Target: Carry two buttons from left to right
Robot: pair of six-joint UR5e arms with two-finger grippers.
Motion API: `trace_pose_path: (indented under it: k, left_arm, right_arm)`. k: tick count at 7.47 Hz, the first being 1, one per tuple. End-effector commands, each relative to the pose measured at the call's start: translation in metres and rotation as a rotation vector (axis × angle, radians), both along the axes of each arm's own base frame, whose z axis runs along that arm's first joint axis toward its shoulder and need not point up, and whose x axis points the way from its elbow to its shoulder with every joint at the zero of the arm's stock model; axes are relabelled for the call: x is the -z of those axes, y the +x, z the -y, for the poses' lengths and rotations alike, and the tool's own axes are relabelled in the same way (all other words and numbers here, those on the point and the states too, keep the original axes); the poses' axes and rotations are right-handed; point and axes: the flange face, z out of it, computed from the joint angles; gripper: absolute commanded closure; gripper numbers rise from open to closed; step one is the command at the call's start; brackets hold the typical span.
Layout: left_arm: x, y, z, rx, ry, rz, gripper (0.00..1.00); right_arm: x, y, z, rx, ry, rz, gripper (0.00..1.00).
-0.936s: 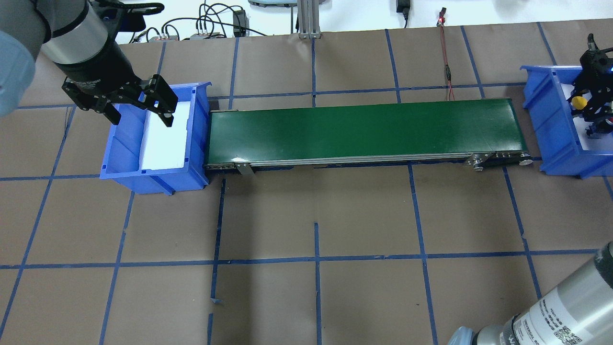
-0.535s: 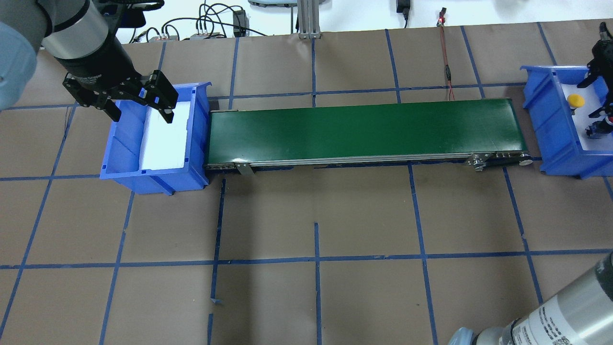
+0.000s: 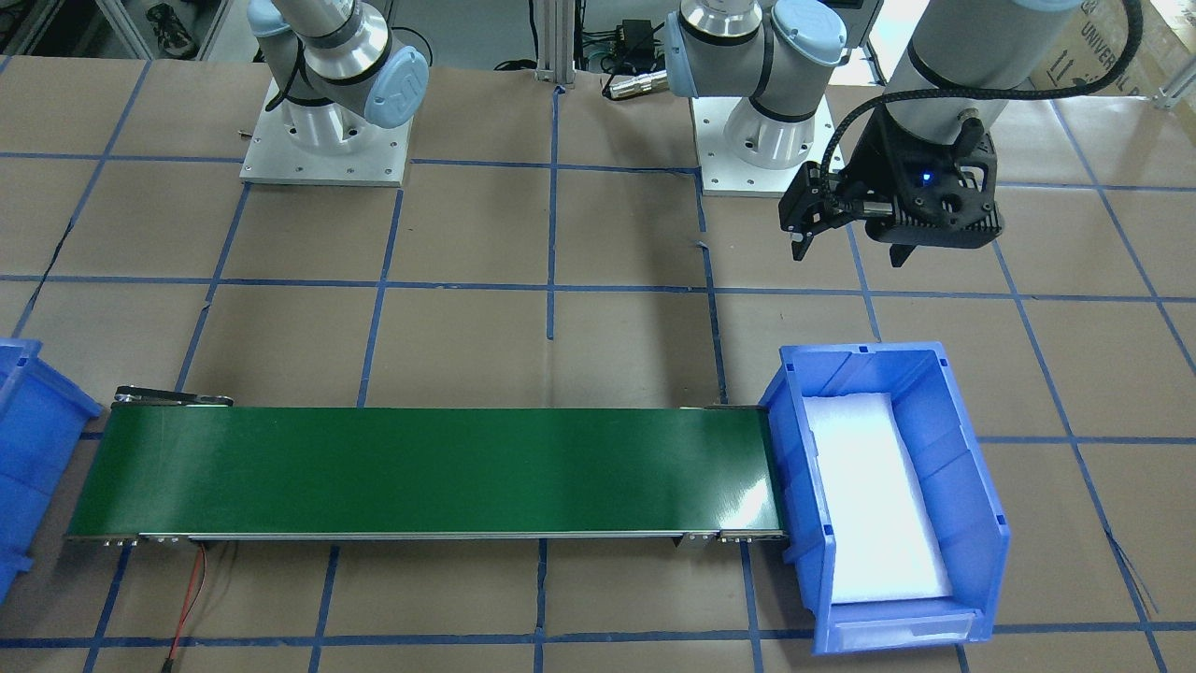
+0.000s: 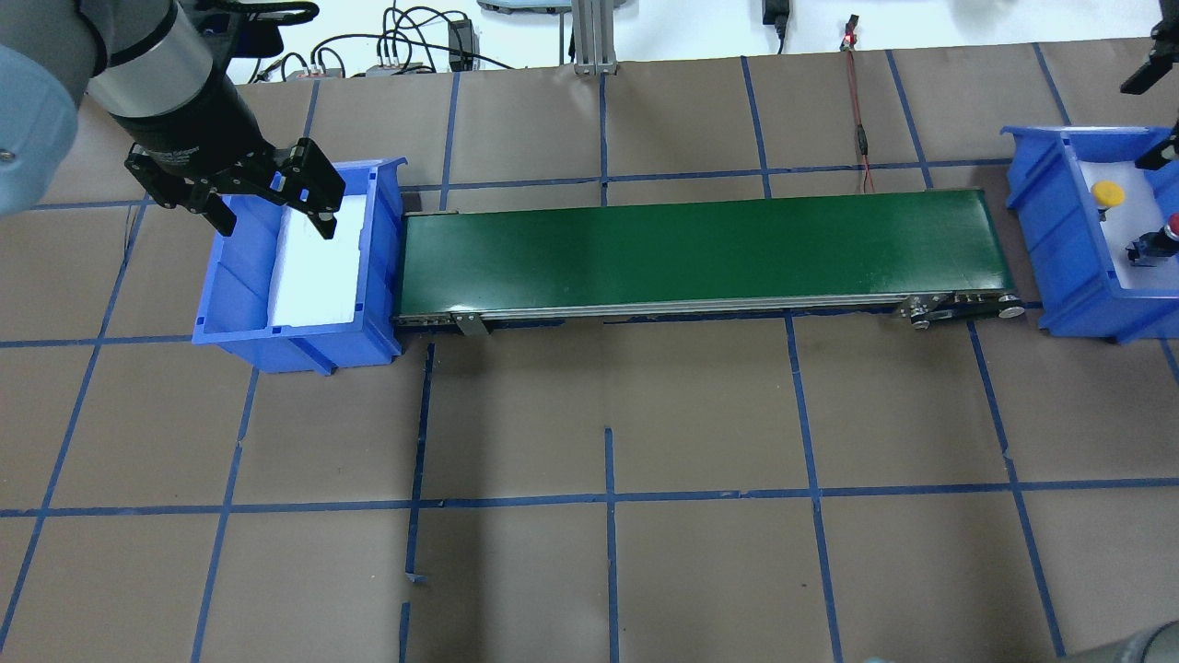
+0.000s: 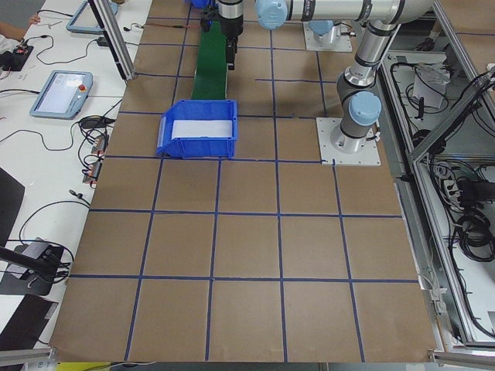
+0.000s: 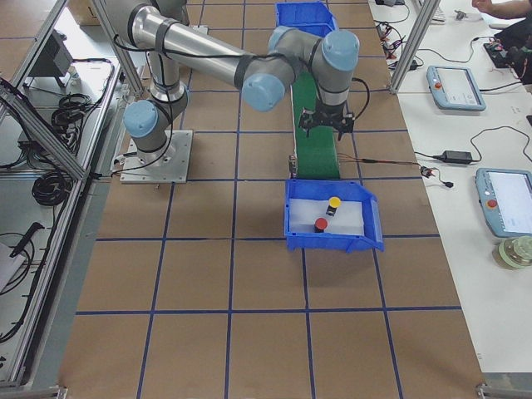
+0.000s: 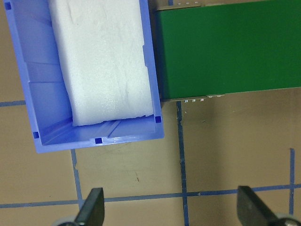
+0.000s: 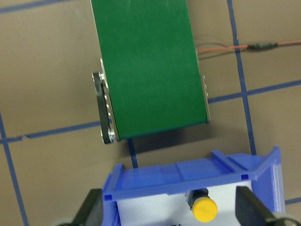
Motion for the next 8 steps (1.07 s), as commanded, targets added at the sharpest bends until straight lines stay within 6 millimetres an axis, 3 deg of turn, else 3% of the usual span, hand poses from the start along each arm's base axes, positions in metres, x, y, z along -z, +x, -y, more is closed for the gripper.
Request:
trace_pose_path:
  k: [1,2,4,5,7,8]
  left_arm:
    - [0.003,0.0,0.001,-0.001,0.004,-0.003,0.0]
    - [0.001,0.0,-0.001,0.001,0.001,-0.001,0.0]
    - [0.0,0.0,-0.002,0.001,-0.002,-0.001,0.0]
    - [0.0,0.0,-0.002,0.001,-0.002,-0.002,0.0]
    - [0.0,0.0,-0.002,0.001,-0.002,-0.002,0.0]
    - [-0.001,0.0,-0.002,0.001,-0.003,-0.001,0.0]
  right_arm:
    - [-0.03,0.113,-0.012,0.132,0.023,0.009,0.0]
    - [-0.029,0.153,-0.013,0.219,0.046,0.021,0.0]
    - [-0.027,0.26,-0.03,0.356,0.08,0.022,0.0]
    - [-0.021,0.286,-0.038,0.513,0.109,0.019,0.0]
    - [-0.03,0.297,-0.053,0.951,0.096,-0.031,0.0]
    - [-0.037,0.298,-0.058,1.021,0.089,-0.016,0.0]
